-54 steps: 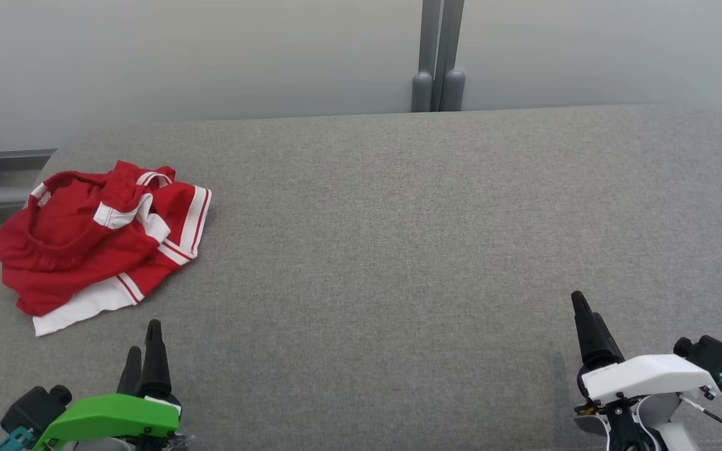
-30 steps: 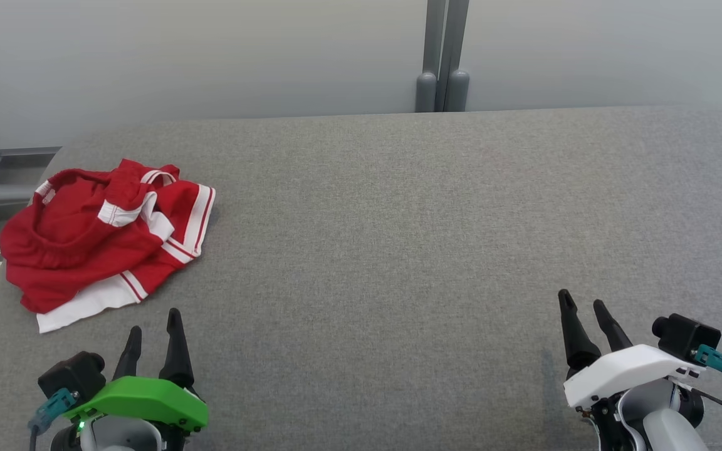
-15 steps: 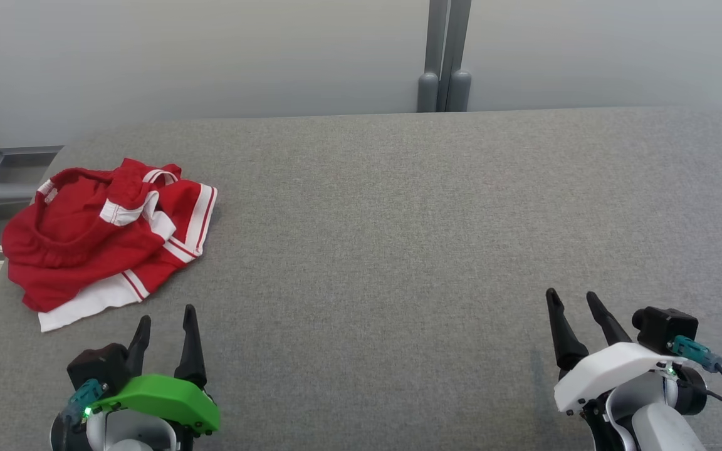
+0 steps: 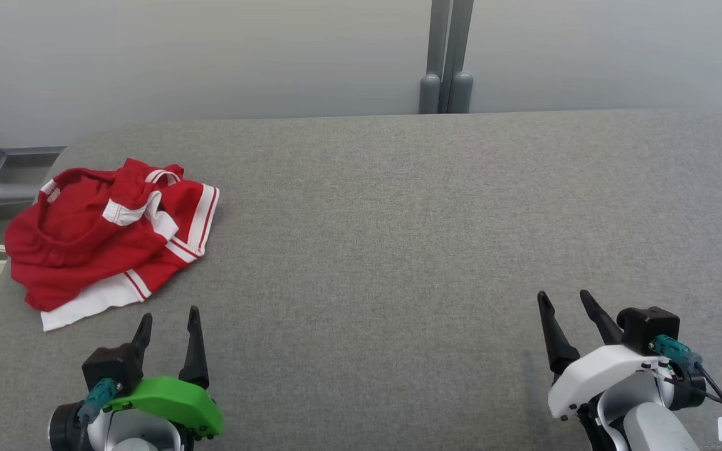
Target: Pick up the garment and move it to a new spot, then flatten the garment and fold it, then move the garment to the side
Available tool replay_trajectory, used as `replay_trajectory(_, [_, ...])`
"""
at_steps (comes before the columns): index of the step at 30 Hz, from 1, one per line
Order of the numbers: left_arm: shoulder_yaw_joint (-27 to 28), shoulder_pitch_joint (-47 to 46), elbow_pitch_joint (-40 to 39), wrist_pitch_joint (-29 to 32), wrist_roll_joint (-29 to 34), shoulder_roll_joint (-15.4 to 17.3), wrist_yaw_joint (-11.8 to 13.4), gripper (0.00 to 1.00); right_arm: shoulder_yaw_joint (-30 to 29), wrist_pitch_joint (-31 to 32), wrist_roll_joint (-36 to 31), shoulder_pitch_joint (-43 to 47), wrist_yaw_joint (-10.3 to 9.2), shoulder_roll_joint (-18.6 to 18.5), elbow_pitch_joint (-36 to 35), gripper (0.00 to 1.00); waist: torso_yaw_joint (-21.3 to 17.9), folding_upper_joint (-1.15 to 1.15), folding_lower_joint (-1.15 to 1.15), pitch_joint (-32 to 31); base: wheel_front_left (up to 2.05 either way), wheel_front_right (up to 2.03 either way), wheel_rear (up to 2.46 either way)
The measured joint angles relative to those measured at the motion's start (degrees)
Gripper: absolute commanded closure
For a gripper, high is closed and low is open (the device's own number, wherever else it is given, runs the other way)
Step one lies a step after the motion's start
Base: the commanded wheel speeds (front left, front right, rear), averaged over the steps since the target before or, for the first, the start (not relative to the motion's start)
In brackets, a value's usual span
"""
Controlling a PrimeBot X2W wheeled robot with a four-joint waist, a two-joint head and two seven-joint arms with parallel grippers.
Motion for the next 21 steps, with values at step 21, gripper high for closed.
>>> replay_trajectory(21, [-2.25, -1.59, 3.6, -2.66, 7.09, 0.45, 0.57, 0.0, 1.04, -1.34, -9.4, -1.15, 0.01, -0.12, 1.65, 0.0, 0.33, 0.0, 0.0, 0.08, 0.0, 0.0, 0.0])
